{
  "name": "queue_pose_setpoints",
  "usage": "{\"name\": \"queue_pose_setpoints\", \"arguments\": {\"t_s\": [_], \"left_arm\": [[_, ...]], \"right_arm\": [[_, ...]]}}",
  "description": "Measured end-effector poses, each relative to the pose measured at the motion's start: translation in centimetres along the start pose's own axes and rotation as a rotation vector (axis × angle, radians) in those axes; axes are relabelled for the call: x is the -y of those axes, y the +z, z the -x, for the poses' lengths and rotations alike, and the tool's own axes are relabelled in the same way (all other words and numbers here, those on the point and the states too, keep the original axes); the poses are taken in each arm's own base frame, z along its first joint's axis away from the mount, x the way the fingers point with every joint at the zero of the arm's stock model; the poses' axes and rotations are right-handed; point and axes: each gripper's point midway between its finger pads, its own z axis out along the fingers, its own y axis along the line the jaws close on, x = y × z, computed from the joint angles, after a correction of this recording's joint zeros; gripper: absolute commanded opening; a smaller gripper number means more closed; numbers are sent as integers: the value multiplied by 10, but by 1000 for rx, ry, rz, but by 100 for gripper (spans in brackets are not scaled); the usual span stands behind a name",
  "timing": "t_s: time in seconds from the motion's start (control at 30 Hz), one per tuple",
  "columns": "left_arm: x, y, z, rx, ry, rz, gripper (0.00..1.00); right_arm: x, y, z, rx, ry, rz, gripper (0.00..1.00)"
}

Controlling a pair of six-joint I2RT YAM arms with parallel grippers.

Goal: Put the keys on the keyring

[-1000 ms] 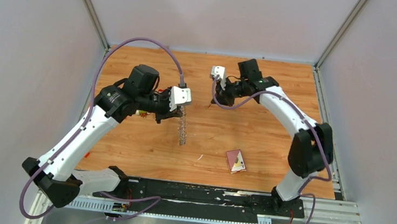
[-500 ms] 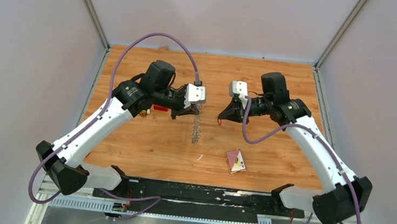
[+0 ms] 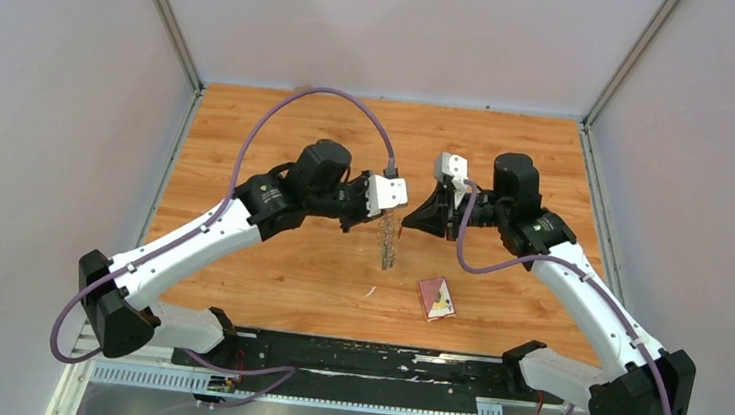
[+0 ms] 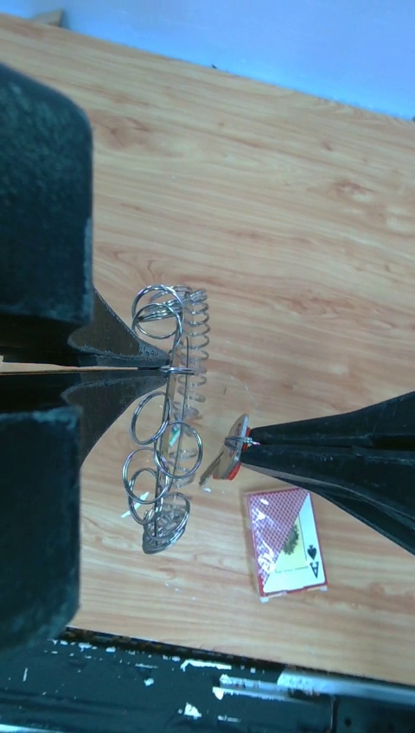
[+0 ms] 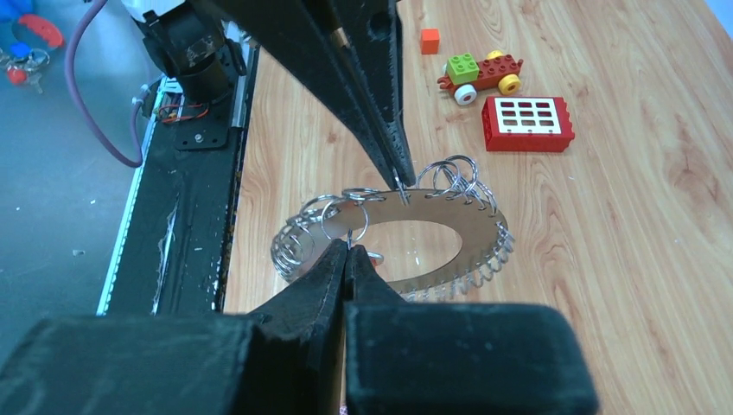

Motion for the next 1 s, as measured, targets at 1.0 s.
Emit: {"name": "queue_pose_setpoints", "arguments": {"t_s": [1.0], "left_arm": [[-1, 13, -19, -85, 73, 229, 0]], "right_arm": [[22, 19, -15, 50, 129, -43, 0]]}}
